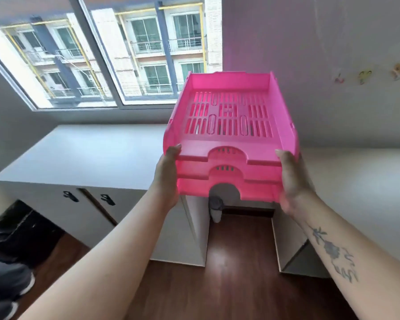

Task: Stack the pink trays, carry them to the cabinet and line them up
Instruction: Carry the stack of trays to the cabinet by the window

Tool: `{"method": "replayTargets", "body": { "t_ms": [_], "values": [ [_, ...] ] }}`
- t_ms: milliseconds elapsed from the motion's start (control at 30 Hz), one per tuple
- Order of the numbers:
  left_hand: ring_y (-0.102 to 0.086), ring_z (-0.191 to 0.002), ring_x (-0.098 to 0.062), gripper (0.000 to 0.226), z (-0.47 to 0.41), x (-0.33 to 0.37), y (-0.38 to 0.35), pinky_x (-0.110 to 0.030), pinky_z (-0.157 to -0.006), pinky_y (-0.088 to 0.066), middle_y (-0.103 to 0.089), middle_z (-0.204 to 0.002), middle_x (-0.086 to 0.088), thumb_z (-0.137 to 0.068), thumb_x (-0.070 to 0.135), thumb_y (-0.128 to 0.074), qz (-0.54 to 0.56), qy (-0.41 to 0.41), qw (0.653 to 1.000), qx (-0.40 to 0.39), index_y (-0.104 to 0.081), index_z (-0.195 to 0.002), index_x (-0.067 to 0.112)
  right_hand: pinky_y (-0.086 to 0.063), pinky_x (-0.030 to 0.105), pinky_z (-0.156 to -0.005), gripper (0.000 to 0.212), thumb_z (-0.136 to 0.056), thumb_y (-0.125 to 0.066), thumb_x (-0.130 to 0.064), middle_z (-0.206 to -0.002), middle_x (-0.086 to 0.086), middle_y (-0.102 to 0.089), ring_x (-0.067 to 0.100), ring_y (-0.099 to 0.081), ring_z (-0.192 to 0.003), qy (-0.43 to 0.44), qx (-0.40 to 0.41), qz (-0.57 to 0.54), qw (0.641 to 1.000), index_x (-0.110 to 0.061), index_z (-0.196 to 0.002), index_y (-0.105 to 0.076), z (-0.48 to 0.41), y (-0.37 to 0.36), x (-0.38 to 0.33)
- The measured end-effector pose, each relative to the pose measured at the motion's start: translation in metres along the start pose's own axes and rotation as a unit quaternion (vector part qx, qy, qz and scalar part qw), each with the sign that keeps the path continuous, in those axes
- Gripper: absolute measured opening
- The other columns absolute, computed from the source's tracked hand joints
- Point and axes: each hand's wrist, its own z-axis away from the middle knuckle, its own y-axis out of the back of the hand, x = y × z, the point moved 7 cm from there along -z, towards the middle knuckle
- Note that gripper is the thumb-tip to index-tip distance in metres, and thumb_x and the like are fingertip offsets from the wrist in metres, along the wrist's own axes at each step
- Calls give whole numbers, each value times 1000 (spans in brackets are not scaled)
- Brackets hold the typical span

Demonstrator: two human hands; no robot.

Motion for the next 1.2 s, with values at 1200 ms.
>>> {"method": "replayTargets", "body": {
  "t_ms": [1200],
  "values": [
    [-71,-100,-41,46,-177,150,467,-65,-82,-56,-72,-113,-20,-88,49,-52,-25,16,1000,-8,-61,-127,25,-59,60,-74,46,-82,-59,-51,-108,17,-73,37,-74,-91,-12,-5,-14,1000,-31,-123,-59,-65,-493,180]
  ]
}}
